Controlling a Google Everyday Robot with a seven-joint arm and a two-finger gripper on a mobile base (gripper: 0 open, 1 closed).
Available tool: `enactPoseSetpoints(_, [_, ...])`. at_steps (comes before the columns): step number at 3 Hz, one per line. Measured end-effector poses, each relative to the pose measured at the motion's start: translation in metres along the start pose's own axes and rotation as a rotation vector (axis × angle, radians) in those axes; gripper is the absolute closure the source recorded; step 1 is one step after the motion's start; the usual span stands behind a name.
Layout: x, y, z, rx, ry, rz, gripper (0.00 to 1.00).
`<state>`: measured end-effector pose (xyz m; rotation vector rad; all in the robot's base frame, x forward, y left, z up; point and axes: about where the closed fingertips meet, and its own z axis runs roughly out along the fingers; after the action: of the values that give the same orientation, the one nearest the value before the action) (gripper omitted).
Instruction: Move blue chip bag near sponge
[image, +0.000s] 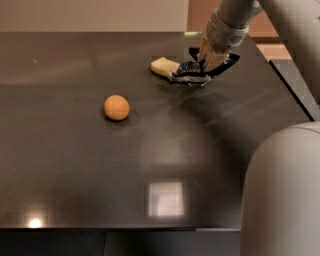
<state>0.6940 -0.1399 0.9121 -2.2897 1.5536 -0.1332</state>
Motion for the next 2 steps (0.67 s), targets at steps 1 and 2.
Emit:
enactPoseSetpoints(1, [0.0068,-0.0111,0.007,0.015,0.023,-0.004,0.59])
enactPoseSetpoints(2, [0.0091,-0.0204,0.0084,0.031,0.032,-0.009,0.37])
